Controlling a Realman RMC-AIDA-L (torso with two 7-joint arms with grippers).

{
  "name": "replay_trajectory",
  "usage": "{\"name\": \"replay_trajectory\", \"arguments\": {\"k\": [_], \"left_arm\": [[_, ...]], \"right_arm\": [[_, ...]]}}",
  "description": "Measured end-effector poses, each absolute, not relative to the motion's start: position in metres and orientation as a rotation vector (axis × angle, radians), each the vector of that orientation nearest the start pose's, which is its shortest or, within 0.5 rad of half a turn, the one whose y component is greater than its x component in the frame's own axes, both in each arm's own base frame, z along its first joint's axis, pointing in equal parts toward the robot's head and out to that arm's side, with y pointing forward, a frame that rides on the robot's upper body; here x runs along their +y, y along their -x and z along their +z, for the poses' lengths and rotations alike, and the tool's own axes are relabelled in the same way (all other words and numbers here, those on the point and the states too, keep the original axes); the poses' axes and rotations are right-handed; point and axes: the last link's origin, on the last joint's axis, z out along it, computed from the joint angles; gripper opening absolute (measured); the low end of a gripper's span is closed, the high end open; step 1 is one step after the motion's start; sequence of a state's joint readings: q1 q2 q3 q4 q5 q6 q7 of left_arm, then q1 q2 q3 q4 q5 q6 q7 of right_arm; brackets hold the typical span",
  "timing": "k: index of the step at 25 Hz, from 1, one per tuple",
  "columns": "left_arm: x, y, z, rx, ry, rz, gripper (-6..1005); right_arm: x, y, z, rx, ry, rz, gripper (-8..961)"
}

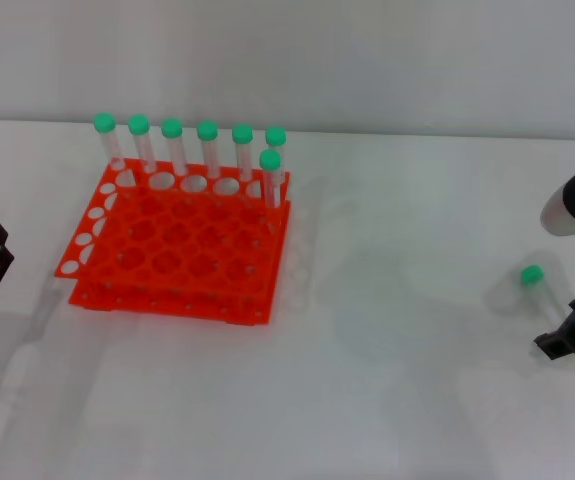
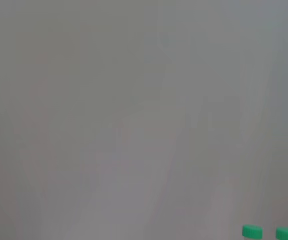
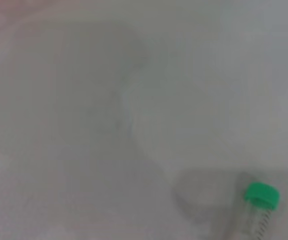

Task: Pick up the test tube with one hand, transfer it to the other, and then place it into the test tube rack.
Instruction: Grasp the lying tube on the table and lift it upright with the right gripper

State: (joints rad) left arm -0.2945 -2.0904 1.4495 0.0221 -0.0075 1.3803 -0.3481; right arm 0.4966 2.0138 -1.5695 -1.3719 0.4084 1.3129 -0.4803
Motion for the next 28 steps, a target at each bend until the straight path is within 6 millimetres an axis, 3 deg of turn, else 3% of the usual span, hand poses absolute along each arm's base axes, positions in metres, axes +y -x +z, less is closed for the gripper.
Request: {"name": "replay_trajectory", "arguments": {"k": [17,23,28], "left_arm": [[0.268,0.372,0.015,-0.609,1.467,-0.770,838],[0.269,0.372,0.017,-0.607,1.457,-0.772,838],[0.272,0.371,0.019,-0.600,1.456,-0.776,838]], "right_arm": [[0.375,-0.227,0.003,0.791,2.333,-0.658,392],[0.376,-0.226,0.003,0.780,2.333,-0.668,387],[0.378,-0.221,0.004,0.770,2.332,-0.660,233]]}}
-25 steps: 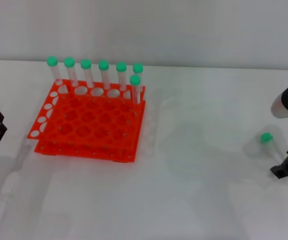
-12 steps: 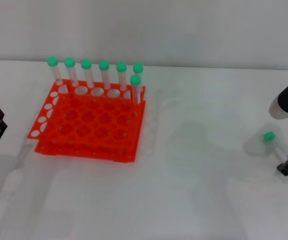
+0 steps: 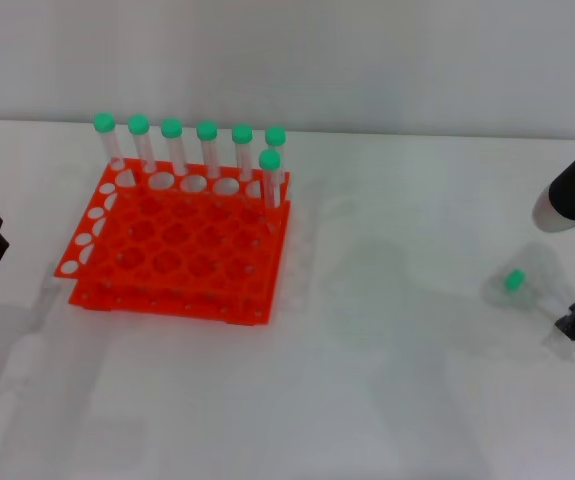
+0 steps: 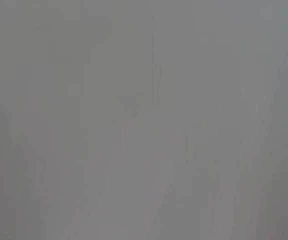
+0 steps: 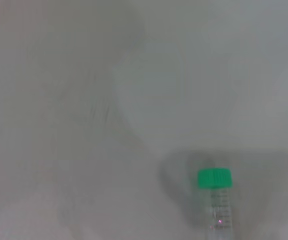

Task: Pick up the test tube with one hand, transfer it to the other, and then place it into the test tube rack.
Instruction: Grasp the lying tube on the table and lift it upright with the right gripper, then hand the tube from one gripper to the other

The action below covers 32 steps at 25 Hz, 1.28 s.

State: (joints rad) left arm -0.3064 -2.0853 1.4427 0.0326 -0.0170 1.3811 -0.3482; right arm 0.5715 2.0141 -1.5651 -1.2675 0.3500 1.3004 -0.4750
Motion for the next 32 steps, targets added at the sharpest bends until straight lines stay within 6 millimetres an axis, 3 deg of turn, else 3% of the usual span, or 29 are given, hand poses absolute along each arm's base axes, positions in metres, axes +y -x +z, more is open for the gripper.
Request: {"name": "replay_trajectory", "arguments": {"k": [6,13,19,26,32], "left_arm": [[0.276,0.366,0.019,-0.580,1.465,-0.794,837],[0.286,0.352,0.015,-0.555,1.532,-0.857,834],[0.302,0.320,-0.002,-0.608,1.729,-1.035,833],[0.316,0.285,-0.004,-0.695,1.938,-1.251,832],[0.323,0.266,-0.006,-0.783,2.065,-1.336,833]], "right_arm": [[0.382,-0.210,0.011,0.748,2.327,-0.598,185],[0.386,-0.191,0.027,0.691,2.320,-0.408,187],[0.384,-0.181,0.035,0.595,2.388,-0.133,189],[0.371,-0.198,0.047,0.484,2.403,0.191,191],[0.362,-0.225,0.042,0.470,2.458,0.456,192]]}}
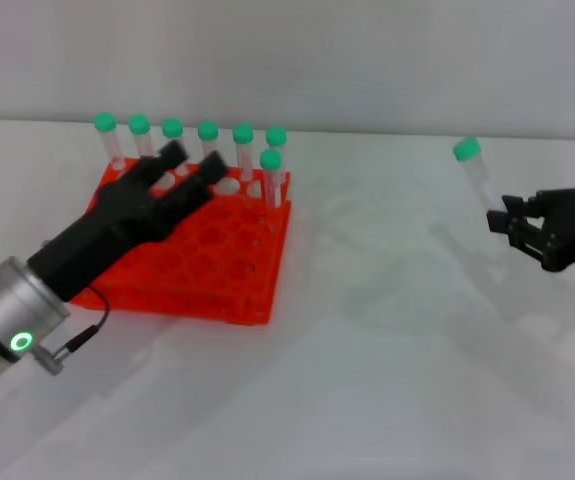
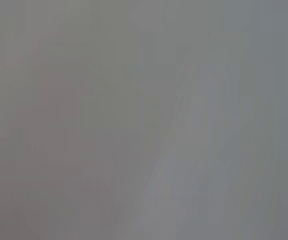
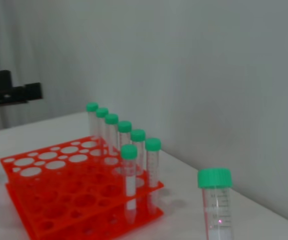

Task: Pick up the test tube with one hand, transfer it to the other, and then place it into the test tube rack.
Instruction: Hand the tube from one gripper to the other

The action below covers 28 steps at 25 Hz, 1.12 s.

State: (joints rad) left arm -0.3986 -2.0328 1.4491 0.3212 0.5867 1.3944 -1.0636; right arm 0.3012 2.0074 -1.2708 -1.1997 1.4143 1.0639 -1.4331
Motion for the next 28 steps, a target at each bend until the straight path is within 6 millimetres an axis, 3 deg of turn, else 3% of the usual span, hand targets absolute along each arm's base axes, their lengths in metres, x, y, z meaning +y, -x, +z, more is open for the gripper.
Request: {"name": "replay_trajectory", "arguments": {"k": [7,13,18,28], "left_arm": [[0.335,0.238,-0.023,-0.791,2.335,-1.281,832],[0.344,0.230,-0.028,-0.822,2.413,-1.223,833],[0.346,0.225,-0.028,-0.847,2.460,-1.206,833],[0.357,0.199,-0.051,-0.813,2.576,-1.108,832]], "right_arm": [[0.357,-0.247,0.034,0.499,2.473,0.547,194],[0.354,-0.253,0.029,0.477,2.475,0.574,196],[0.349,-0.251,0.025,0.443,2.492,0.622,198],[0.346,-0.241,0.011,0.413,2.552,0.678,201]]}}
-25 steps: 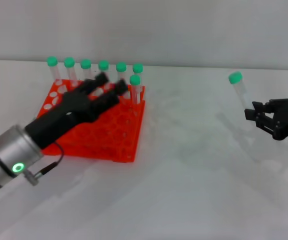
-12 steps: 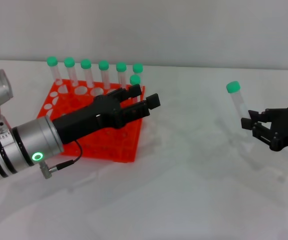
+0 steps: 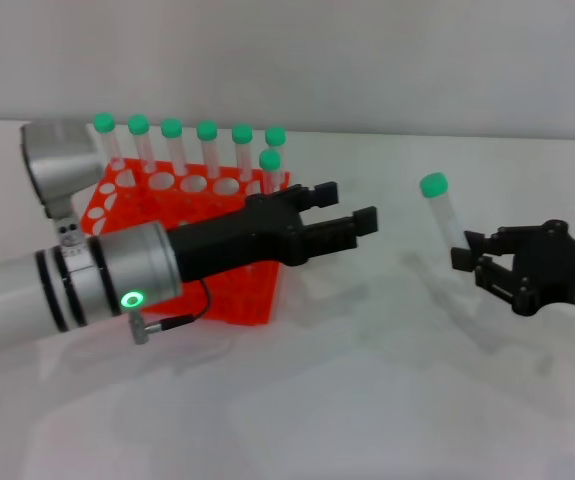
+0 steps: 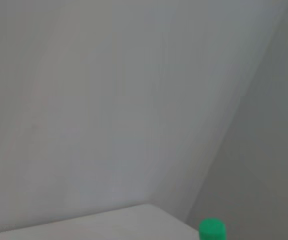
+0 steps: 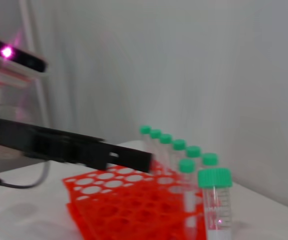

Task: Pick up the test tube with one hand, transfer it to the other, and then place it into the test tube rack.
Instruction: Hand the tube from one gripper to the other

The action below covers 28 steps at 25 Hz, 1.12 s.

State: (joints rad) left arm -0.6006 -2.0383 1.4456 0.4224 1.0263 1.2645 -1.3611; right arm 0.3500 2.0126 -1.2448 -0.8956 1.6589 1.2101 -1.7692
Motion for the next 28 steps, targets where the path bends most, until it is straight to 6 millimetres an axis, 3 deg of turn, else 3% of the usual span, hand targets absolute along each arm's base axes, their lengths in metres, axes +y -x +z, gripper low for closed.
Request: {"name": "replay_trajectory", "arguments": {"k": [9,28], "left_arm": [[0.364,0.183,-0.068,-0.778,2.606,-1.056,820],[0.359,0.185,-0.081,-0.611,2.619,-0.976,761]], "right_arm": [[0.348,-0.223,-0.001,0.367,2.616,0.696,203],[0.355,-0.212,-0.002,0.362,2.631,0.714,209]]}}
